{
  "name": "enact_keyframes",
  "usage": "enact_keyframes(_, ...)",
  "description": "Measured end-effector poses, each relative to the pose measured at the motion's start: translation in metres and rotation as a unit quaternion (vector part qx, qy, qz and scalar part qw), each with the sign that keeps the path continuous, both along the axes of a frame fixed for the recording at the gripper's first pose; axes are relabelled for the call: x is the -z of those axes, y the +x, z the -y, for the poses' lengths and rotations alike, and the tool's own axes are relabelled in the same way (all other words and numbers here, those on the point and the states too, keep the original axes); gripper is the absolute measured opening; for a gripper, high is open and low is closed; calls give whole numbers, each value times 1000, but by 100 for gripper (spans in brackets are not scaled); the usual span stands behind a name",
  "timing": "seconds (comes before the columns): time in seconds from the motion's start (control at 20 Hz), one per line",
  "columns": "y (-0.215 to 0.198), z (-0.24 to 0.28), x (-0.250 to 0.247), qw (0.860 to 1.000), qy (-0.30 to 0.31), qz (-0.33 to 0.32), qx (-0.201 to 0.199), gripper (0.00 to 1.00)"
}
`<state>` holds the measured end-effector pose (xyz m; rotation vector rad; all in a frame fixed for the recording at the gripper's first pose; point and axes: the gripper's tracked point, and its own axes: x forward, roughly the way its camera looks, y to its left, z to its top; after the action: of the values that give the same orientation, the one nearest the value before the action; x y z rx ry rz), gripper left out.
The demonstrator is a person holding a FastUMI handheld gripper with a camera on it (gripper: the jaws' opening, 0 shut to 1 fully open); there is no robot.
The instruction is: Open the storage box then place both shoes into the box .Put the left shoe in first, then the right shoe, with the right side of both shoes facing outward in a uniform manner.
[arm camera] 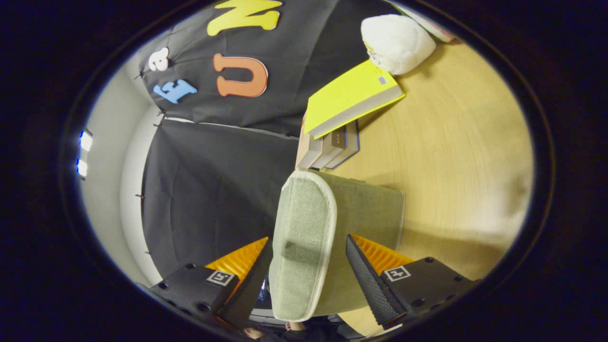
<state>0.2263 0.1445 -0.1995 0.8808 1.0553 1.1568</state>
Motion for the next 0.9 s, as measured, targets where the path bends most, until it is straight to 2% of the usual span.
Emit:
enact_keyframes(0.15, -4, -11, 8, 999, 9, -32, -35, 97)
enact_keyframes(0.25, -6, -16, 0, 998, 24, -35, -44, 91)
enact_keyframes(0.5, -9, -2, -10, 996, 28, -45, -73, 50)
enact_keyframes(0.7, -11, 6, -24, 995, 48, -60, -71, 14)
enact_keyframes(0.8, -14, 8, -33, 995, 45, -53, -73, 6)
enact_keyframes(0.9, -19, 9, -44, 996, 42, -43, -72, 5)
